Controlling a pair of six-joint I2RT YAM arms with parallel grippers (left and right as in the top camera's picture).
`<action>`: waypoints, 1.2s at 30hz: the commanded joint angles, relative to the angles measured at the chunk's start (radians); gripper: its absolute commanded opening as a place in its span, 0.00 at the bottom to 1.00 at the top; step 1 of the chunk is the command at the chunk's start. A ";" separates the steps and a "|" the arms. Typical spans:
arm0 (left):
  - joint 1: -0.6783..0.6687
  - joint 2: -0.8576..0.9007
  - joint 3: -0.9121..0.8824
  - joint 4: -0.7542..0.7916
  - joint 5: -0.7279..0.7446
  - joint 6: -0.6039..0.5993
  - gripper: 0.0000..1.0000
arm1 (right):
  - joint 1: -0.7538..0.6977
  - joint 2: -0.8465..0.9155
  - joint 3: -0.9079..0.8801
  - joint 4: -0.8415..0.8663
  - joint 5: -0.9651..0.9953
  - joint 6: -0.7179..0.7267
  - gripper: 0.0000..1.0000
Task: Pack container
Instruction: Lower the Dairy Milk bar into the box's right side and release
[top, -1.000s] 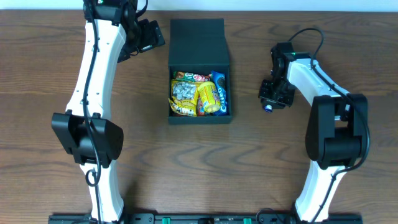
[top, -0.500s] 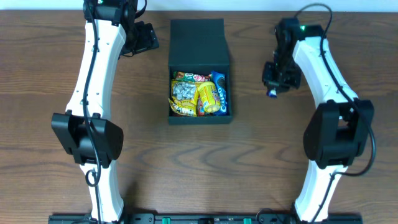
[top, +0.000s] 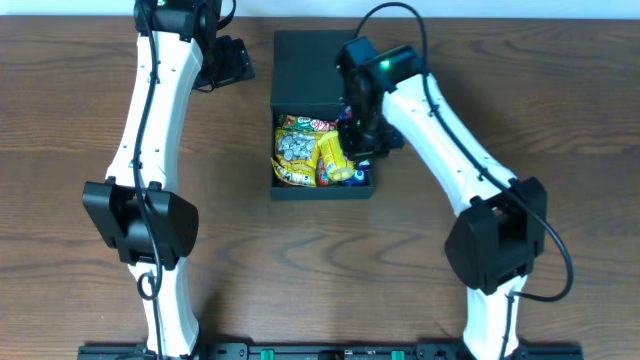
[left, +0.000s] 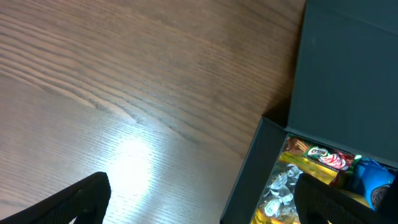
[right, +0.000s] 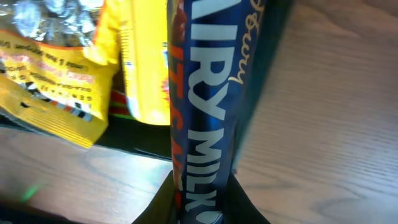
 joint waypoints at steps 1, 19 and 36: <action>0.003 -0.010 0.016 -0.005 -0.021 0.006 0.95 | 0.004 -0.017 -0.009 0.005 0.001 0.031 0.09; 0.003 -0.010 0.016 -0.004 -0.022 -0.040 0.91 | -0.052 -0.017 -0.010 0.093 0.004 0.035 0.99; 0.038 0.036 -0.291 0.371 0.227 -0.099 0.06 | -0.396 0.095 -0.013 0.294 -0.308 -0.093 0.01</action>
